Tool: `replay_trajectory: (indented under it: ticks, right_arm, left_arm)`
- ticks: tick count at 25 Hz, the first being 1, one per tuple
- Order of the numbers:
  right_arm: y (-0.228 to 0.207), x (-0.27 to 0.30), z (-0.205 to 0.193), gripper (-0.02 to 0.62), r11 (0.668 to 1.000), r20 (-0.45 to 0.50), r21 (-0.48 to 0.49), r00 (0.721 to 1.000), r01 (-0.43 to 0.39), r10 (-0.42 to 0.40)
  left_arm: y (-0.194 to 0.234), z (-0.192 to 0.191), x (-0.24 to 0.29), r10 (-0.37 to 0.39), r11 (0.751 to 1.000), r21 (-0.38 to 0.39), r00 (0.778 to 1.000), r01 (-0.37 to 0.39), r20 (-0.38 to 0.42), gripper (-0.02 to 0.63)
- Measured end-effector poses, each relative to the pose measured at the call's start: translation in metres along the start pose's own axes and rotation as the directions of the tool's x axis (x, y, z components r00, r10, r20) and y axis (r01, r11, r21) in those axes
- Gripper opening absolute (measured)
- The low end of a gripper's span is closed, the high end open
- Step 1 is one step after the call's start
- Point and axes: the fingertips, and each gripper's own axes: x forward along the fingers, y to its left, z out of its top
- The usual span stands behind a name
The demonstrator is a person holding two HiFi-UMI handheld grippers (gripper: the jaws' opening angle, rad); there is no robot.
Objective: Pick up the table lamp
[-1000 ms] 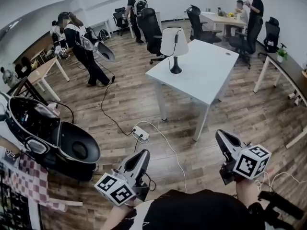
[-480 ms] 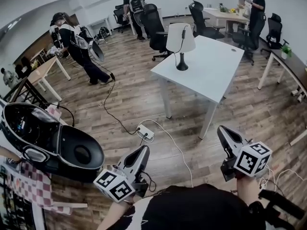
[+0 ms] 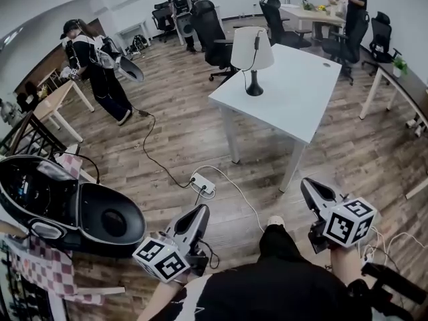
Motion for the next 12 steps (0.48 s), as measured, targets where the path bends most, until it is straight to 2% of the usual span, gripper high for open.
replay_trajectory:
  ticks: [6, 12]
  right_arm:
    - [-0.022, 0.044, 0.011, 0.011, 1.0, -0.023, -0.01, 1.0, -0.009, 0.008]
    - [-0.081, 0.086, 0.041, 0.011, 0.999, -0.028, 0.037, 0.999, -0.014, 0.015]
  left_arm:
    - [0.03, 0.004, 0.036, 0.01, 0.999, -0.036, 1.0, -0.01, -0.009, 0.012]
    - [0.047, 0.023, 0.107, 0.02, 1.0, -0.015, 1.0, -0.02, 0.022, 0.012]
